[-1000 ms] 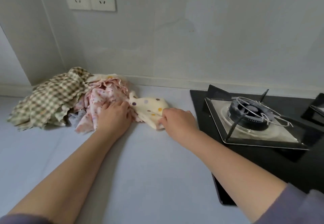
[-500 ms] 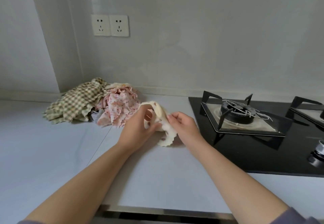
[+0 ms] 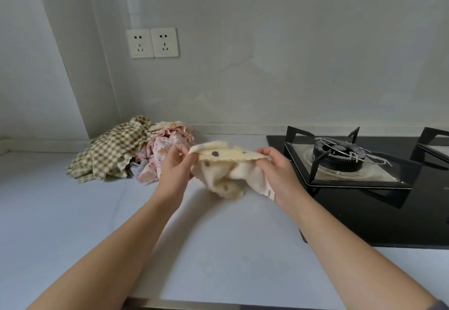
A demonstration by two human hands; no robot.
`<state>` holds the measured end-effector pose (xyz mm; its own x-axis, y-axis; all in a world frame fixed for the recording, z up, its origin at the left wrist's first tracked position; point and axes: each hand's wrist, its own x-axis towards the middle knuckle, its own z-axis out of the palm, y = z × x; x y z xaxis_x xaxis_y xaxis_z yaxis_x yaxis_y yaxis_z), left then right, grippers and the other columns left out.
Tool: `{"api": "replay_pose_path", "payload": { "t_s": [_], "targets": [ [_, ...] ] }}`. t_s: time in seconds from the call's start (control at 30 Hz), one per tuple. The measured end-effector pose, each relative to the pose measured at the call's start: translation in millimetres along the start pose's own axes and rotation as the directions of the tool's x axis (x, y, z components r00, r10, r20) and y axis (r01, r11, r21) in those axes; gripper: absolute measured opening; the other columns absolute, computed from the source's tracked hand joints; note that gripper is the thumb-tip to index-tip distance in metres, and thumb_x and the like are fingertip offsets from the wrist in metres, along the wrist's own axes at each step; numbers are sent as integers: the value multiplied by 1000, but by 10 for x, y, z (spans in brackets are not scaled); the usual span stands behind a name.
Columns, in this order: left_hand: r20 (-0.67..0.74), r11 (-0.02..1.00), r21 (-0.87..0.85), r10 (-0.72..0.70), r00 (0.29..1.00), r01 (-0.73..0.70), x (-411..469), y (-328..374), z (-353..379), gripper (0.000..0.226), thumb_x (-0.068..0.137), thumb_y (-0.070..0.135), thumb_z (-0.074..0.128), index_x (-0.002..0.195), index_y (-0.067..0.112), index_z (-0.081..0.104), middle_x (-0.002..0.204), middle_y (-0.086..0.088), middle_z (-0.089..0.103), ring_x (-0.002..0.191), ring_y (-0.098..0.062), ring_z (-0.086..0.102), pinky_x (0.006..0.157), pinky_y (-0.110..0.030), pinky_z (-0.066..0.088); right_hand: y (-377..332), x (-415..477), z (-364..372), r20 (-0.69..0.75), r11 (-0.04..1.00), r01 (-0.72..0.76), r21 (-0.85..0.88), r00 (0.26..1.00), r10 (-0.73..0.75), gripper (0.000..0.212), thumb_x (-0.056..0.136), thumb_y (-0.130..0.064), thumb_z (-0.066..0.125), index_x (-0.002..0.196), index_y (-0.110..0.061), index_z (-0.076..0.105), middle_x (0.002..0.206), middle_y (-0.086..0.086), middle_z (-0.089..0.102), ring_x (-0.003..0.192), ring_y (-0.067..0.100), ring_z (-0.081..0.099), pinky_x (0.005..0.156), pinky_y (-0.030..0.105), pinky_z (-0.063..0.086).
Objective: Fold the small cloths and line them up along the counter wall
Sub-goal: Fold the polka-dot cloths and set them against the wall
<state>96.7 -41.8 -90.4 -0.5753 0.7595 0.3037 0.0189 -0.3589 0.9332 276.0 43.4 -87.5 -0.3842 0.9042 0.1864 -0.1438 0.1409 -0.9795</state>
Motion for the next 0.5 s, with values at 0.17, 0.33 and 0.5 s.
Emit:
{"api": "replay_pose_path", "payload": {
  "t_s": [0.17, 0.33, 0.5],
  "targets": [
    [124, 998, -47, -40, 992, 46, -12, 524, -3, 7, 93, 12, 56, 87, 15, 58, 72, -1, 61, 60, -11, 58, 57, -19, 49, -195, -64, -187, 204, 922, -189, 338, 971, 124, 16, 92, -10, 51, 94, -17, 65, 77, 1, 69, 71, 14, 65, 59, 20, 50],
    [-3, 954, 293, -63, 998, 61, 131, 345, -227, 10, 82, 29, 72, 76, 25, 66, 74, -1, 68, 64, -15, 63, 68, -32, 52, -124, -1, -238, 106, 932, -191, 307, 980, 166, 32, 90, -4, 56, 119, -18, 62, 91, 3, 70, 77, 15, 66, 67, 25, 52],
    [-19, 568, 821, 121, 992, -54, 60, -116, -415, 50, 80, 28, 73, 122, 18, 47, 110, 3, 54, 99, -19, 55, 86, -41, 48, 6, 50, -247, -55, 971, 115, -208, 990, -128, 52, 87, -6, 60, 134, -25, 49, 133, -12, 49, 121, 4, 45, 97, 24, 35]
  ]
}}
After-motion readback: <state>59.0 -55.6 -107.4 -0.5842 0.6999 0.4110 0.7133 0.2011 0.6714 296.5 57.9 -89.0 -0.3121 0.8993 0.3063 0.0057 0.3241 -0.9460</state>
